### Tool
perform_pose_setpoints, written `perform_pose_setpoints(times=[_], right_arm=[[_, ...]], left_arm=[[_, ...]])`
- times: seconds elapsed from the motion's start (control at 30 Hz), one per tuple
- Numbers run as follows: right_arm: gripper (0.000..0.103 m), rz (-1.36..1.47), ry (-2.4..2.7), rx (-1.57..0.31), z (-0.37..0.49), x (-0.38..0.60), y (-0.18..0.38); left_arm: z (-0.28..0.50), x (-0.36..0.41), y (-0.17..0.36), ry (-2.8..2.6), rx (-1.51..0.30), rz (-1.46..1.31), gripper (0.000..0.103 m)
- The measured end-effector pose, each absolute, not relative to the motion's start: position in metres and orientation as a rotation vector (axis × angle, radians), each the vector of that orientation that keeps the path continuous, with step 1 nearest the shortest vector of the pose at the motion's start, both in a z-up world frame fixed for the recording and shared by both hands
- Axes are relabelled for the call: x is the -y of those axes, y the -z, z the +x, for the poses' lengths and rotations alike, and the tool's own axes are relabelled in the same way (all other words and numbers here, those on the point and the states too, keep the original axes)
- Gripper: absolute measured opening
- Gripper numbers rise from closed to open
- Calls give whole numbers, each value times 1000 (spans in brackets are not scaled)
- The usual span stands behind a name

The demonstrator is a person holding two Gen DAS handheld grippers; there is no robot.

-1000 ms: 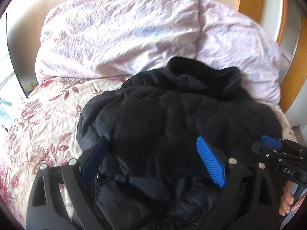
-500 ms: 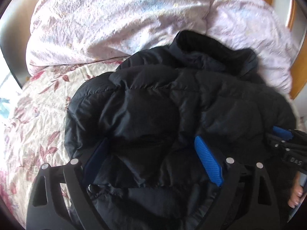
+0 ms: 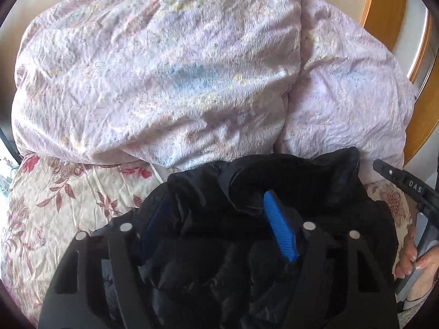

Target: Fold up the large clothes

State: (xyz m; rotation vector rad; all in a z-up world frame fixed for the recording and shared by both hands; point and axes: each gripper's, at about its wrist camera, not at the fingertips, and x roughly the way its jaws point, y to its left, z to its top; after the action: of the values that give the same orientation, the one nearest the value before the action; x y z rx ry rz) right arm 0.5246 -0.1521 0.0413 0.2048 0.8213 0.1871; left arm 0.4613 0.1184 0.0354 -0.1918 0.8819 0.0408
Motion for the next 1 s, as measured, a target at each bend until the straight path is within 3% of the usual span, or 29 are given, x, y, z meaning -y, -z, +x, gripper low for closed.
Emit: perform_pose_setpoints(times=[0.13,0.23,0.27,0.33,0.4,0.43,0.63,0.83,0.93,1.0], right_arm=[[47,195,-198,-857,548,143,-30],[47,171,-177,-848,558,137,-26],[46,166,-170,-844,560,136,-25],[38,160,-162,-852,567,131,-20],[11,152,-158,-879,573,126,-13],[8,150,-162,-884,571,126,-9],[6,178,-209,-859,535,139,-2],[0,123,-160,-1000,522,140,43],[0,73,-127,-1010,520,133,52],[0,58,-120,-1012,522,128,54]], left_arm=[[470,-119,-20,-10,-903,-193,66],[477,-116,-13,17,-897,-212,56],[481,-115,-12,9,-897,-212,48],[489,-115,-9,-10,-905,-207,36],[496,-116,-3,-30,-918,-212,23],[496,-117,-2,-40,-919,-215,21],[482,-118,11,-71,-923,-201,18],[468,-115,30,-100,-953,-183,17],[460,-114,25,-102,-929,-198,22],[447,-113,8,-104,-878,-208,37]])
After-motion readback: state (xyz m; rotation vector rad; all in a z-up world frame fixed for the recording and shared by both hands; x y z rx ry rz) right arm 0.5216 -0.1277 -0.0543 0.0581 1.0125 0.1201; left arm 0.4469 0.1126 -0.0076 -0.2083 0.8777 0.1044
